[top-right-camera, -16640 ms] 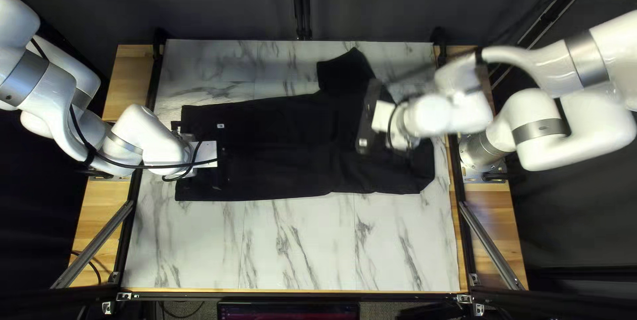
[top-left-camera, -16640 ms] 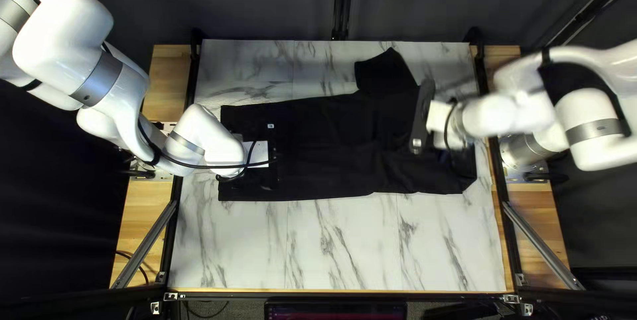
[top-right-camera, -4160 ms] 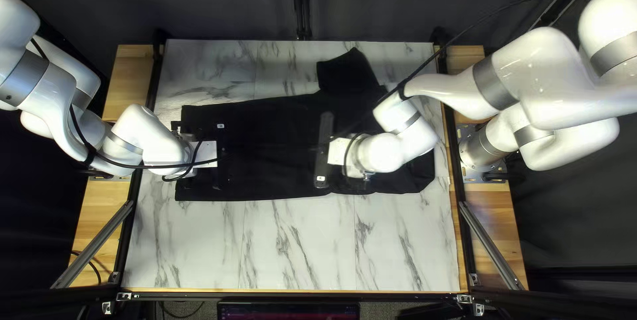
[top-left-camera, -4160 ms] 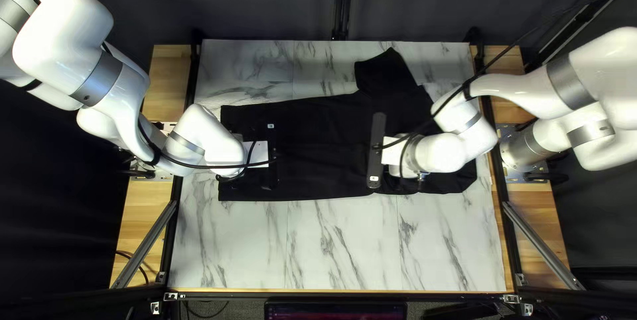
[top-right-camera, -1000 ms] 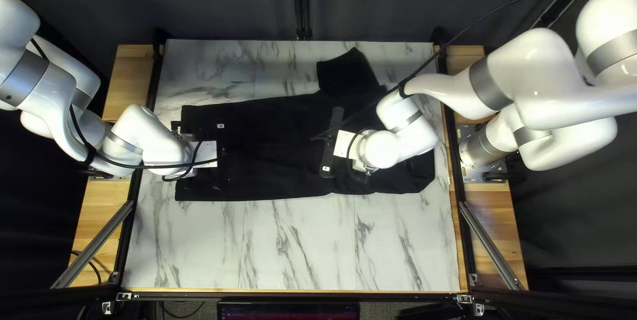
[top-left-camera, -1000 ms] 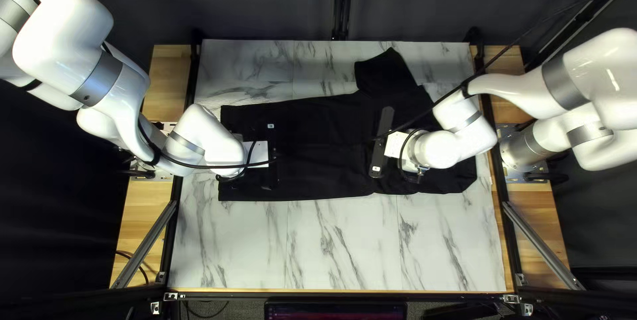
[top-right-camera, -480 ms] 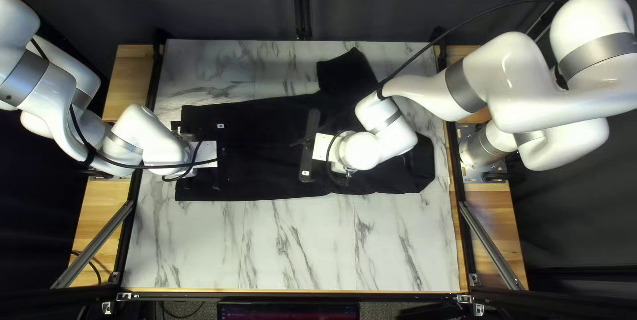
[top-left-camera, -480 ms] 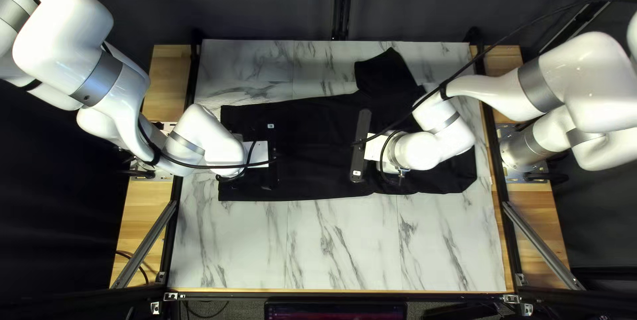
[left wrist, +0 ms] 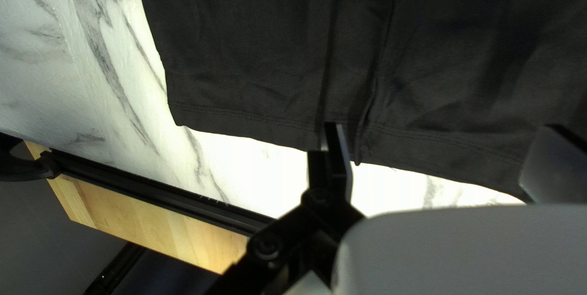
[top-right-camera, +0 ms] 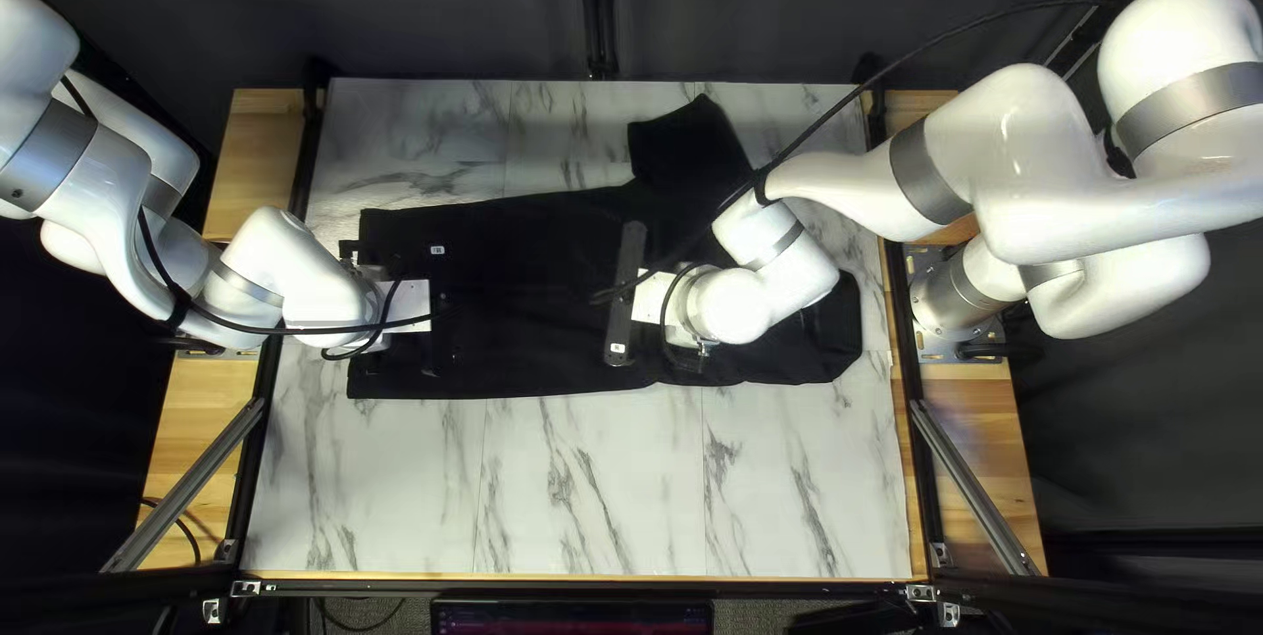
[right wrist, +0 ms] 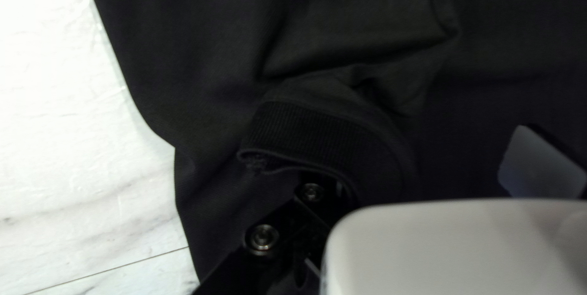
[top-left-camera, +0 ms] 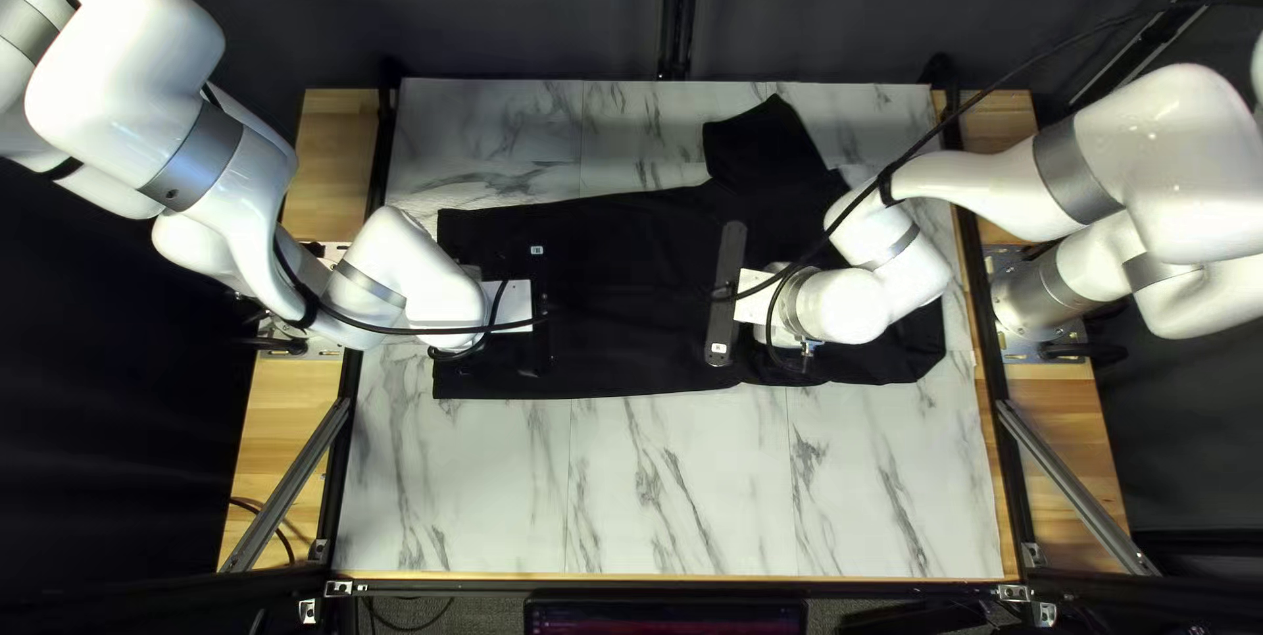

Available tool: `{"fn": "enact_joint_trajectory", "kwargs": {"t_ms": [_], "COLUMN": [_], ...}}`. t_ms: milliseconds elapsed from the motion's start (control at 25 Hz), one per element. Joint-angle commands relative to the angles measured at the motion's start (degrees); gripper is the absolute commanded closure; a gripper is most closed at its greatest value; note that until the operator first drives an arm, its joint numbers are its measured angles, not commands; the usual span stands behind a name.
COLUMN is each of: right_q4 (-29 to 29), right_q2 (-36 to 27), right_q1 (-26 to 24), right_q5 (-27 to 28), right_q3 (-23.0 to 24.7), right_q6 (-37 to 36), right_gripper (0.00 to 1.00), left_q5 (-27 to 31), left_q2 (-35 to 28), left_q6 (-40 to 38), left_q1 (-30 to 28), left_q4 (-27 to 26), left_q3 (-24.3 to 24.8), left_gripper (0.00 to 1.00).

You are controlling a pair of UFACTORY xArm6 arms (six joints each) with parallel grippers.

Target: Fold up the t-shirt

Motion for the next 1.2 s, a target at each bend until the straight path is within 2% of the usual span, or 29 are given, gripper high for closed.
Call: {"fn": "enact_joint_trajectory", "kwargs": {"t_ms": [40,200,520,560,600,640,960,1200], "right_q4": [2.1,3.7,4.2,4.3,4.4,4.5,3.4,-0.1], "right_q2": [1.7,2.9,3.9,4.1,4.2,4.4,0.6,-8.5], "right_q1": [1.6,3.2,3.5,3.5,3.5,3.5,1.5,-1.8], "right_q5": [1.7,4.2,5.9,6.0,6.1,6.1,5.0,1.7], "right_q3": [-2.4,-5.3,-7.4,-7.6,-7.8,-8.0,-5.2,2.8], "right_q6": [-1.5,-3.2,-4.7,-4.8,-5.0,-5.1,-6.5,-5.0], "right_gripper": [0.0,0.0,0.0,0.17,0.85,1.0,1.0,1.0], "left_q5": [0.0,0.0,0.0,0.0,0.0,0.0,0.0,0.0], "left_q2": [0.0,0.0,0.0,0.0,0.0,0.0,0.0,0.0], "left_q6": [0.0,0.0,0.0,0.0,0.0,0.0,0.0,0.0], "left_q1": [0.0,0.0,0.0,0.0,0.0,0.0,0.0,0.0], "left_q4": [0.0,0.0,0.0,0.0,0.0,0.0,0.0,0.0], "left_q3": [0.0,0.0,0.0,0.0,0.0,0.0,0.0,0.0], "left_gripper": [0.0,0.0,0.0,0.0,0.0,0.0,0.0,0.0]}}
